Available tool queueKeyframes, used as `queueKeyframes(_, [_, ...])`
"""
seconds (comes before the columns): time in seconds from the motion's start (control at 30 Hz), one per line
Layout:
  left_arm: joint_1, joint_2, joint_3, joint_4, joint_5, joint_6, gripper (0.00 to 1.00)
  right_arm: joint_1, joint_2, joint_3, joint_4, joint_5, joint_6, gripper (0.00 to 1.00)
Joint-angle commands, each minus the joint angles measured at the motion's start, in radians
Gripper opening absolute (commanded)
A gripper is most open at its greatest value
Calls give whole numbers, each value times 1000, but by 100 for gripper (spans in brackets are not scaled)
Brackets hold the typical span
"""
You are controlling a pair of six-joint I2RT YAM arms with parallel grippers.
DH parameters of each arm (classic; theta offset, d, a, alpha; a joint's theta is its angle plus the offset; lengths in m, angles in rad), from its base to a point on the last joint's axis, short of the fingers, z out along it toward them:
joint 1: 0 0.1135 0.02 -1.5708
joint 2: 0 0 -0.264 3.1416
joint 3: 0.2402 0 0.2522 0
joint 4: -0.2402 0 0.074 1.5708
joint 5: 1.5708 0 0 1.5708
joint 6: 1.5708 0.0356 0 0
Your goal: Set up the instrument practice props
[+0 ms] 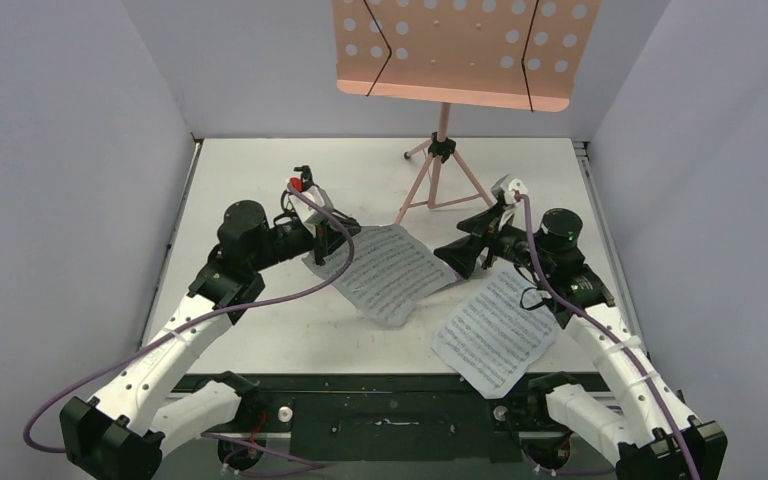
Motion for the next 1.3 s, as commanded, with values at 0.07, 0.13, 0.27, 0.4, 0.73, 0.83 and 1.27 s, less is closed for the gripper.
queueKeyframes(0.07, [-10, 4, 62, 125, 119, -62, 0, 91, 66, 81, -2, -21, -173, 90])
queueKeyframes(0.13, [-14, 8, 65, 143, 129, -90, 0, 124, 89, 97, -12, -10, -198, 91])
queueKeyframes(0.27, [-20, 14, 72, 171, 148, -113, 0, 176, 134, 116, 9, 27, -238, 94])
queueKeyframes(0.4, [-26, 22, 79, 189, 145, -132, 0, 204, 179, 121, 68, 8, -235, 98])
queueKeyframes(0.73, [-28, 27, 66, 269, 111, -191, 0, 223, 234, 160, 80, 24, -242, 24])
queueKeyframes(0.83, [-27, 26, 64, 271, 91, -188, 0, 223, 227, 161, 67, 36, -240, 14])
queueKeyframes(1.27, [-27, -15, 40, 255, -86, -130, 63, 219, 157, 148, 71, 95, -205, 5])
